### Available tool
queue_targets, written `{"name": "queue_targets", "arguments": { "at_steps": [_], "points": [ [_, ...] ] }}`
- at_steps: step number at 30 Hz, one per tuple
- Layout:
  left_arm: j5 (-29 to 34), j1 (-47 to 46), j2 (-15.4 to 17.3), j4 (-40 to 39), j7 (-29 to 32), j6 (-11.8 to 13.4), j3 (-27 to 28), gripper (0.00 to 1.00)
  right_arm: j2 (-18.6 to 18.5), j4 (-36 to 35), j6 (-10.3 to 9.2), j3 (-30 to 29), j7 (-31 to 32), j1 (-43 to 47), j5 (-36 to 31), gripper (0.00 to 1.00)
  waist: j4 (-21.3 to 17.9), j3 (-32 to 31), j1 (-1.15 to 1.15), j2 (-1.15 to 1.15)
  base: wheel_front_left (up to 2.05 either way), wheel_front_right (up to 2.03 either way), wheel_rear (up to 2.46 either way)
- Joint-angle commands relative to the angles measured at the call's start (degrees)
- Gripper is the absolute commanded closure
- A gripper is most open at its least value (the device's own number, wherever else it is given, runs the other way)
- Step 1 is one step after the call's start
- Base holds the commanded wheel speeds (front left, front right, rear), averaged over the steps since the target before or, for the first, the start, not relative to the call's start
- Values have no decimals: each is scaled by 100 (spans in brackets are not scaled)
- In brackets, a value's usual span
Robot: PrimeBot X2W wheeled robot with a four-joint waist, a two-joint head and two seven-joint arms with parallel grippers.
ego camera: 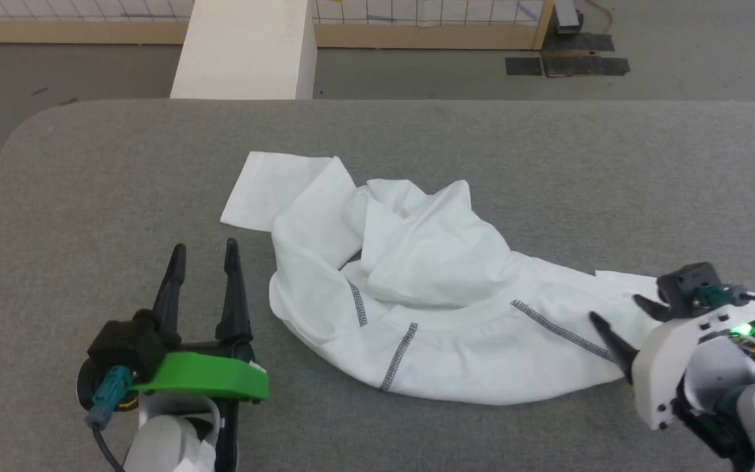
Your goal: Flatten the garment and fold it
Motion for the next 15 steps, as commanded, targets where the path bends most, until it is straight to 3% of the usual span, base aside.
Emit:
{"name": "queue_targets", "arguments": {
  "at_steps": [1,6,14,15],
  "points": [
    [34,-83,-9,8,-20,-40,-12,0,-74,106,-9,-109,22,-124,-75,0,109,103,0,0,0,0,0],
    [24,-109,-9,20,-20,-34,-16,0,-296,407,-9,-120,114,-273,35,0,202,191,0,0,0,0,0],
    [12,-148,-9,-4,-20,-7,-25,0,-820,621,-9,943,530,-718,648,0,206,327,0,0,0,0,0],
    [13,-156,-9,-2,-20,-5,-27,0,-894,638,-9,1094,613,-792,734,25,196,335,0,0,0,0,0]
  ]
}}
